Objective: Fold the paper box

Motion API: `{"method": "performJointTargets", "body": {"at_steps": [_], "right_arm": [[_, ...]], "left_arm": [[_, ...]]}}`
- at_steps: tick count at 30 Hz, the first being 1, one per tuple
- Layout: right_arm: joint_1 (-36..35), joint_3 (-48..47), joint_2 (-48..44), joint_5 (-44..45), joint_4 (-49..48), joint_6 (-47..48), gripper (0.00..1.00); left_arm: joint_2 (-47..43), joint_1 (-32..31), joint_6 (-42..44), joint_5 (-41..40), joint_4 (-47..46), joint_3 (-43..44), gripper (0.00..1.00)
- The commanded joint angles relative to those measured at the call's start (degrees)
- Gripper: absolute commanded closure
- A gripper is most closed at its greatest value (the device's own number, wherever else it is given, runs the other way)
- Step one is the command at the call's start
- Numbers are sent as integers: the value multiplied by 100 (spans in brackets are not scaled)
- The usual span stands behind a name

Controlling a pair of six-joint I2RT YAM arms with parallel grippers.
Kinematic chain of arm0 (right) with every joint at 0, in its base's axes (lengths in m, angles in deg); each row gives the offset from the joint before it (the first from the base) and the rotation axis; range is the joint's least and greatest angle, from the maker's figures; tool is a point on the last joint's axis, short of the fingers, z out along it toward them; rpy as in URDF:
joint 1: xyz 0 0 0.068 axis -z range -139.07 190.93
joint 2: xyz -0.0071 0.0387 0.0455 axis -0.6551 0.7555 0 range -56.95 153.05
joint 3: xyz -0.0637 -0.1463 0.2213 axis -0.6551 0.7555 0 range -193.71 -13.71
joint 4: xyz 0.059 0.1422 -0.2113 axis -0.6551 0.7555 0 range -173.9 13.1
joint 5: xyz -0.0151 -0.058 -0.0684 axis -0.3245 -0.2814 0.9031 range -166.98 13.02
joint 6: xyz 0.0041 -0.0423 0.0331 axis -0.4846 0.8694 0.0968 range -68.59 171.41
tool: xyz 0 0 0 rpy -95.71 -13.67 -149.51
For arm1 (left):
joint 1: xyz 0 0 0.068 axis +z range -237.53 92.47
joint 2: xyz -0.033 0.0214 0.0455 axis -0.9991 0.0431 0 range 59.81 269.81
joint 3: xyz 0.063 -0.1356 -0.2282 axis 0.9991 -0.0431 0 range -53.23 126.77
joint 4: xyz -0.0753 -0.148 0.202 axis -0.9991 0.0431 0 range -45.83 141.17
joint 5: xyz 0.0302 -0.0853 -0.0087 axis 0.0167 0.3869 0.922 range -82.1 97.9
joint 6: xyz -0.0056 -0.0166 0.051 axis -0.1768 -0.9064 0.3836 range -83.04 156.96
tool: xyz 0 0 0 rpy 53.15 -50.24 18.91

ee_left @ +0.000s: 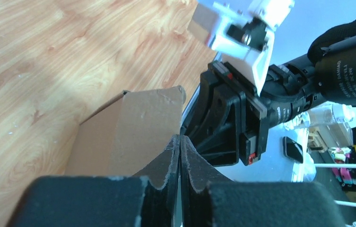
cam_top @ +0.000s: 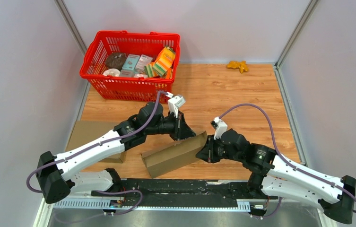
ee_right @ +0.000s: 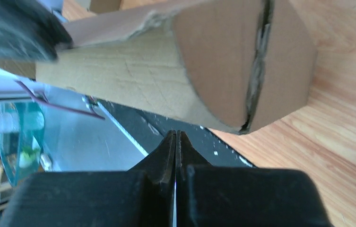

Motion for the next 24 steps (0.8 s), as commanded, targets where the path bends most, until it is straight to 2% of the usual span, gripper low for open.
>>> {"method": "performJointTargets", "body": {"at_steps": [1,6,9,12,13,16,18,20,24], "right_arm": [[-66,509,-263,892,-1692,-736,100],[-92,607,-202,1227,-2267,-834,100],[-84,476,-210,1245,-2031,-834,100],[-92,317,-499,1385,-961,-764,100],[-84,125,-587,1499,-148,-633,100],[-84,-340,-895,1465,1154,-177,96],[-58,-491,-1141,1517,1485,18,93],[109,-850,-1186,1212,1653,298,89],[1152,-1379,-625,-439,1101,695,90]], "left_arm": [[-68,-174,-204,-205,-642,-382,91],[11,-315,-389,-495,-1114,-1120,93],[38,-323,-451,-565,-1257,-1420,94],[-32,-323,-381,-767,-1092,-1534,94],[-93,-323,-337,-820,-1021,-1517,94],[-216,-323,-144,-900,-687,-1316,92],[-234,-323,-47,-759,-398,-1114,87],[-348,-323,110,-602,-134,-710,73],[-822,-306,234,-846,673,-199,68]]}}
